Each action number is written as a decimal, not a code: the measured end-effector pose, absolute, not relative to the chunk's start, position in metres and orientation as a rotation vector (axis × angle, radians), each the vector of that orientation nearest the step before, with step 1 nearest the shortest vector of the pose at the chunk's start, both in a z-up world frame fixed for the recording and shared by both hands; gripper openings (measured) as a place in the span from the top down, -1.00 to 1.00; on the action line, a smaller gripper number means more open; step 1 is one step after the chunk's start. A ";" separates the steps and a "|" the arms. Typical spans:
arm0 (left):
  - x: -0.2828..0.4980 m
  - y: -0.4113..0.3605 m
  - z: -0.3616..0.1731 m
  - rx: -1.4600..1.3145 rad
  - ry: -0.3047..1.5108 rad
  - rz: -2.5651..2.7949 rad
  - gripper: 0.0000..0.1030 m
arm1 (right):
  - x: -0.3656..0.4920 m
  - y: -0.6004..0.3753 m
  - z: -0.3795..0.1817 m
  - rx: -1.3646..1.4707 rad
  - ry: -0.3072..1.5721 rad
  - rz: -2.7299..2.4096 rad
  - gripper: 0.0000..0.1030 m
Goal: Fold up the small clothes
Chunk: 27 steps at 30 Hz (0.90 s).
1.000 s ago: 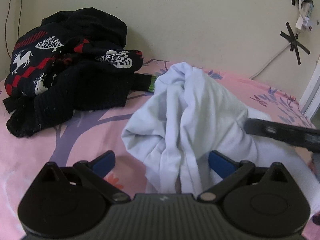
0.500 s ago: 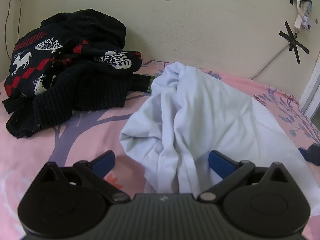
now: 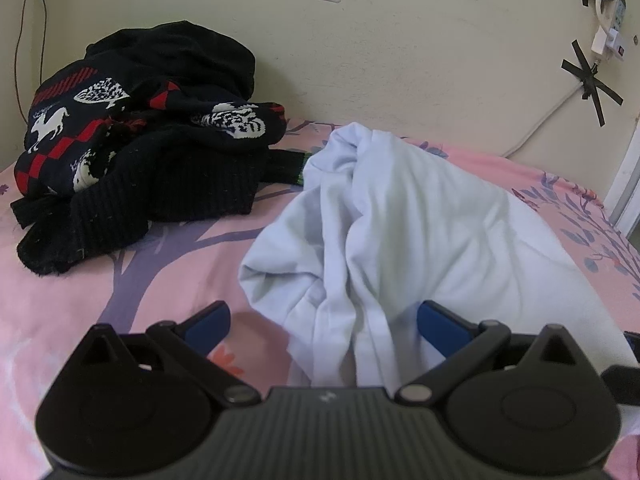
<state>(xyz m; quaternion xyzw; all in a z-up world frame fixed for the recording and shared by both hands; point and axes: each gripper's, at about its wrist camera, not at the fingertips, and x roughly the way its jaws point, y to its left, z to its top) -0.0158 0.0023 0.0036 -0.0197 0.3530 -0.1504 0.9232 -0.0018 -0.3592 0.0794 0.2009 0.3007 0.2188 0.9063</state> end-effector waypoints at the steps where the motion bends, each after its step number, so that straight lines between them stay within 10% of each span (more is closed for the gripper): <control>1: -0.016 0.002 0.004 -0.040 0.724 -0.309 -1.00 | -0.002 -0.361 0.079 0.427 0.619 0.453 -0.84; 27: -0.017 0.003 0.004 -0.042 0.723 -0.311 -1.00 | -0.006 -0.343 0.082 0.308 0.622 0.374 -0.84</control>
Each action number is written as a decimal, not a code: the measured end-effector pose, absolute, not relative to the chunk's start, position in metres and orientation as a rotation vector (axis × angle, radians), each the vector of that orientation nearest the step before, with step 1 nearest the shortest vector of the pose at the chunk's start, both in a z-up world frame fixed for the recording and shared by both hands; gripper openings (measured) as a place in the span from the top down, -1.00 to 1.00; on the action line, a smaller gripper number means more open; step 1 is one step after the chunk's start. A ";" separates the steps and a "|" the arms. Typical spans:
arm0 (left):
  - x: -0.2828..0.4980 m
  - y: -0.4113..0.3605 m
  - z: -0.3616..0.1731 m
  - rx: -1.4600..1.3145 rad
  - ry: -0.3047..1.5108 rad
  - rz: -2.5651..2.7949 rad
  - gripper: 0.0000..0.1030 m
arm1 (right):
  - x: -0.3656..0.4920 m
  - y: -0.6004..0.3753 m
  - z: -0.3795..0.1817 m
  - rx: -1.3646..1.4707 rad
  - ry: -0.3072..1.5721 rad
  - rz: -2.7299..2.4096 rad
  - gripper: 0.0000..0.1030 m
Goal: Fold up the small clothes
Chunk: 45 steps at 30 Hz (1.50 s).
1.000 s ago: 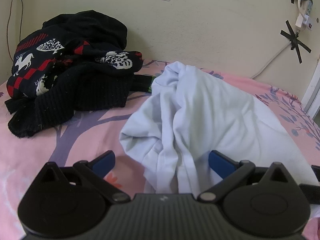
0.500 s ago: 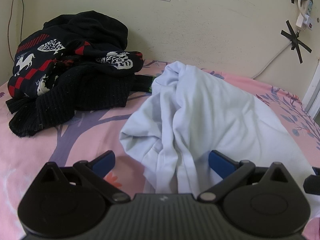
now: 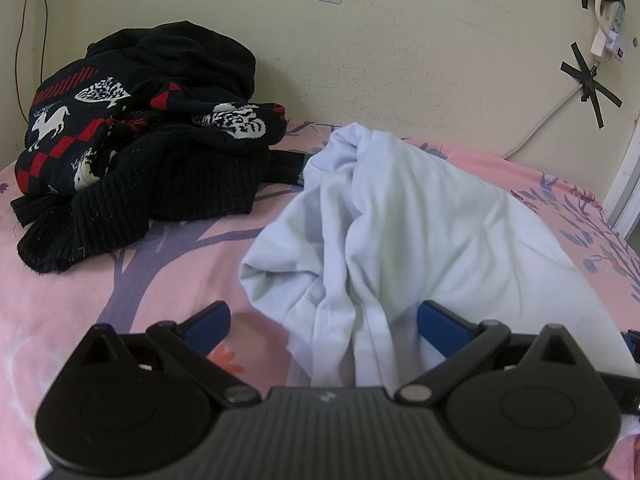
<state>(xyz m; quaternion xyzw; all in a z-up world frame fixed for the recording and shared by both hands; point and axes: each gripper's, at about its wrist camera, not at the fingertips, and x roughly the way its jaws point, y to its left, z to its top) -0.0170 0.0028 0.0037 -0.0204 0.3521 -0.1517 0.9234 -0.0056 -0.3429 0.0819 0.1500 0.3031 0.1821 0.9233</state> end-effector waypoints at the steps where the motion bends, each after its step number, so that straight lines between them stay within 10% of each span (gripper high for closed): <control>1: -0.017 0.003 0.004 -0.041 0.723 -0.312 -1.00 | -0.006 -0.343 0.082 0.307 0.622 0.369 -0.84; 45: -0.018 0.000 0.005 -0.025 0.724 -0.304 -1.00 | -0.007 -0.320 0.084 0.129 0.655 0.240 -0.89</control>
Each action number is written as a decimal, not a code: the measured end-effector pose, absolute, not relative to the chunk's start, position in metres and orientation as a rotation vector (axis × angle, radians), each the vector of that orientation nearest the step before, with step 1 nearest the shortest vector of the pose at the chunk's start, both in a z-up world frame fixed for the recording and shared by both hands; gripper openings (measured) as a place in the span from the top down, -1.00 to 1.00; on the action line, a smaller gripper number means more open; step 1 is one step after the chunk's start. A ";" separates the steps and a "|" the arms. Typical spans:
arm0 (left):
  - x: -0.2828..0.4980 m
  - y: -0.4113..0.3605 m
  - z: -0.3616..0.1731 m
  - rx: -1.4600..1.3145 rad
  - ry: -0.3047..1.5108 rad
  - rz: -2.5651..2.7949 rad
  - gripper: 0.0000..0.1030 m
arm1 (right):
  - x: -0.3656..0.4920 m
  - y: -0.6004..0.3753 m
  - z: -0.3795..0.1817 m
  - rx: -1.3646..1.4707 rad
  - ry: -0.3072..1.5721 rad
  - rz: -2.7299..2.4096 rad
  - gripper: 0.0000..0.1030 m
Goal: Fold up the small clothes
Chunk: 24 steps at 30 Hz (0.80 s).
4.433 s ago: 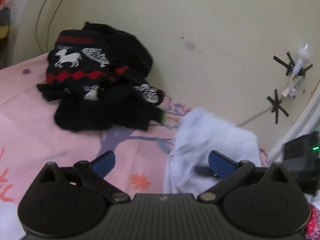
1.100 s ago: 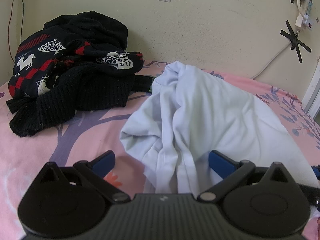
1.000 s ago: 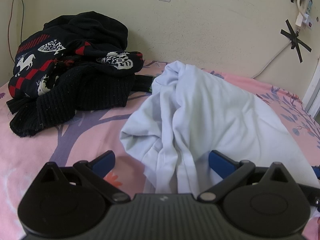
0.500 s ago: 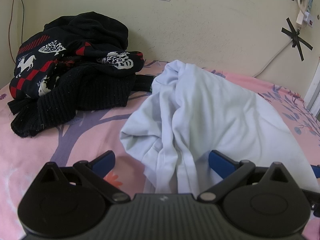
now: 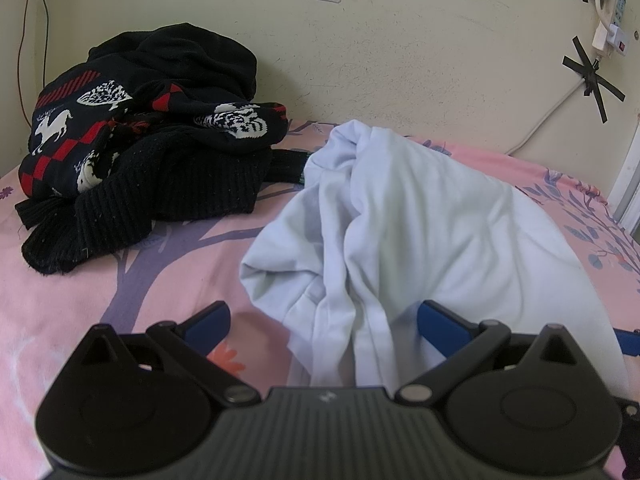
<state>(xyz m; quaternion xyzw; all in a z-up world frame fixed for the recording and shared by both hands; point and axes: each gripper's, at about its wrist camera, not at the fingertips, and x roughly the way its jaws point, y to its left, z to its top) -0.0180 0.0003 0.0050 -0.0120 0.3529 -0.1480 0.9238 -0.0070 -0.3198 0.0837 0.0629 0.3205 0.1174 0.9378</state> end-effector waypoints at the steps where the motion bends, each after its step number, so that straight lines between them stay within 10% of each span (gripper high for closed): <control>1: -0.018 0.000 0.005 -0.024 0.724 -0.304 -1.00 | -0.007 -0.320 0.084 0.127 0.655 0.239 -0.89; 24: -0.018 0.000 0.005 -0.015 0.725 -0.300 -1.00 | -0.007 -0.319 0.084 0.126 0.655 0.239 -0.89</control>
